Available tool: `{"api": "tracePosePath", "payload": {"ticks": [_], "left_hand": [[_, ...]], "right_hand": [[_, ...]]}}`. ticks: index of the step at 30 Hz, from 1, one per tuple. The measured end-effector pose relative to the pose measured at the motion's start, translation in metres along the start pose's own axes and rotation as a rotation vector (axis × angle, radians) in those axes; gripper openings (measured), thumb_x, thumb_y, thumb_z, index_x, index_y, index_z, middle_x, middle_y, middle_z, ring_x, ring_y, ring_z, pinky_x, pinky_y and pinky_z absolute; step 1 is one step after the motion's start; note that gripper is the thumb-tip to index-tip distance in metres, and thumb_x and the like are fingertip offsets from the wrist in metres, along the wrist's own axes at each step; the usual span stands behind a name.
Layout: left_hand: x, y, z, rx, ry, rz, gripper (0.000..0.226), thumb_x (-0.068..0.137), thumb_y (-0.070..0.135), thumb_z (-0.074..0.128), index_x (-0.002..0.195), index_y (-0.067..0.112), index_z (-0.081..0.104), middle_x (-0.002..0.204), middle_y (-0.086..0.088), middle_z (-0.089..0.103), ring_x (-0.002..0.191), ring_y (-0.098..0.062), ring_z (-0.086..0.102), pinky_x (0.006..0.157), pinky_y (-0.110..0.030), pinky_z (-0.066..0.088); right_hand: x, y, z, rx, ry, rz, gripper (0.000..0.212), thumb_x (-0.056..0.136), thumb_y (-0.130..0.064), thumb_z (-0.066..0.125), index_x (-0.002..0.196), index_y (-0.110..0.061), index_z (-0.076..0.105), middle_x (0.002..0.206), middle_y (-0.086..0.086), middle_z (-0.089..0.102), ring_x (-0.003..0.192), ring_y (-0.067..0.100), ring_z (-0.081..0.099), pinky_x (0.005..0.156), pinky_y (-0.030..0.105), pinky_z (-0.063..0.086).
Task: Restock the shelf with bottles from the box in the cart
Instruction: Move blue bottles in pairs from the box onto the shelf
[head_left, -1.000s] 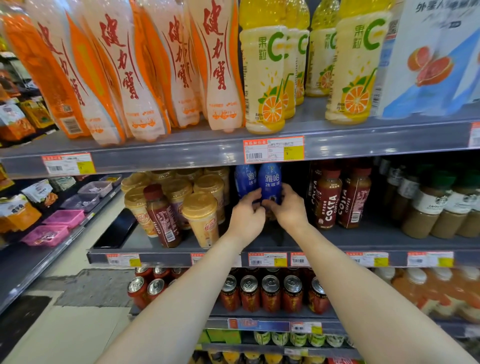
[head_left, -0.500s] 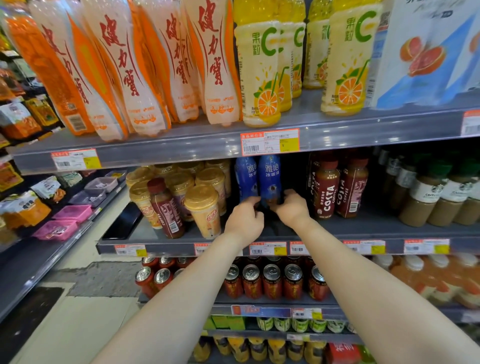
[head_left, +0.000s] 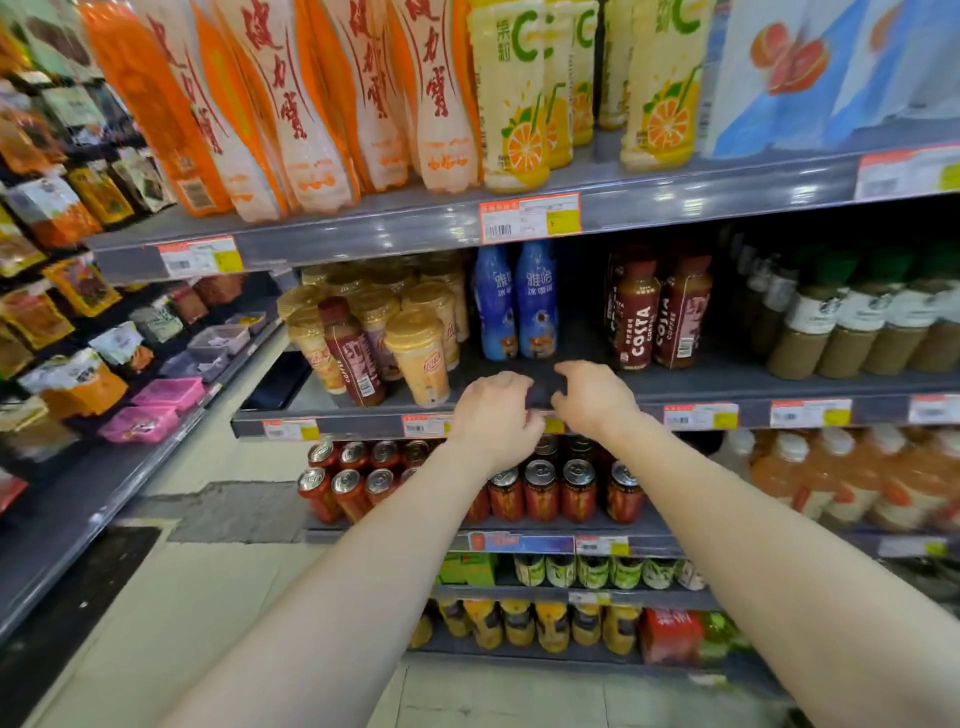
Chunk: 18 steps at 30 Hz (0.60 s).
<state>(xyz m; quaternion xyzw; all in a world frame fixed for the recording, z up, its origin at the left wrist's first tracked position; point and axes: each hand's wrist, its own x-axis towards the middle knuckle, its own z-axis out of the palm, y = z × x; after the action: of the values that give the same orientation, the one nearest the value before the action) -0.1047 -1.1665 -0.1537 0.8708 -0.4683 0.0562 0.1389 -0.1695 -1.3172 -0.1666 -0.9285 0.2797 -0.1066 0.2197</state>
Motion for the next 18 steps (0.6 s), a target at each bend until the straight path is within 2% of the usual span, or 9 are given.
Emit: {"api": "tracePosePath", "payload": {"ticks": [3,5,8,13,18], "left_hand": [[-0.026,0.013,-0.005,0.119,0.004,0.084,0.041,0.089,0.034,0.055,0.122,0.011,0.066,0.119,-0.01,0.068,0.11,-0.031,0.063,0.098,-0.043,0.048],[-0.049,0.02,-0.003,0.163,-0.007,0.076,0.04,0.091,0.038,0.052,0.119,0.013,0.064,0.117,-0.01,0.067,0.109,-0.032,0.063,0.097,-0.044,0.048],[-0.092,0.035,0.006,0.16,-0.06,0.049,0.042,0.094,0.044,0.051,0.118,0.012,0.062,0.116,-0.012,0.066,0.107,-0.035,0.063,0.092,-0.044,0.048],[-0.172,0.08,0.04,0.086,-0.142,0.14,0.044,0.092,0.044,0.05,0.121,0.012,0.062,0.117,-0.012,0.066,0.109,-0.035,0.064,0.092,-0.042,0.051],[-0.234,0.148,0.075,0.043,-0.285,0.236,0.044,0.092,0.042,0.052,0.124,0.012,0.059,0.126,-0.015,0.062,0.117,-0.036,0.06,0.097,-0.044,0.046]], "right_hand": [[-0.043,0.003,-0.001,-0.042,0.023,0.022,0.039,0.09,-0.026,0.055,0.128,-0.017,0.062,0.129,0.012,0.063,0.117,0.033,0.06,0.091,0.041,0.053],[-0.076,0.006,-0.001,-0.079,0.015,0.073,0.035,0.089,-0.028,0.055,0.122,-0.018,0.062,0.123,0.012,0.064,0.112,0.034,0.062,0.086,0.041,0.054],[-0.135,0.016,0.005,-0.118,0.003,0.134,0.047,0.089,-0.03,0.057,0.134,-0.018,0.058,0.133,0.01,0.061,0.119,0.031,0.06,0.092,0.04,0.053],[-0.258,0.046,0.026,-0.125,-0.111,0.267,0.051,0.093,-0.027,0.056,0.143,-0.023,0.049,0.142,0.004,0.056,0.122,0.027,0.059,0.093,0.042,0.054],[-0.354,0.093,0.026,-0.148,-0.127,0.38,0.047,0.088,-0.026,0.059,0.136,-0.026,0.054,0.128,0.006,0.061,0.109,0.029,0.063,0.081,0.039,0.056]]}}
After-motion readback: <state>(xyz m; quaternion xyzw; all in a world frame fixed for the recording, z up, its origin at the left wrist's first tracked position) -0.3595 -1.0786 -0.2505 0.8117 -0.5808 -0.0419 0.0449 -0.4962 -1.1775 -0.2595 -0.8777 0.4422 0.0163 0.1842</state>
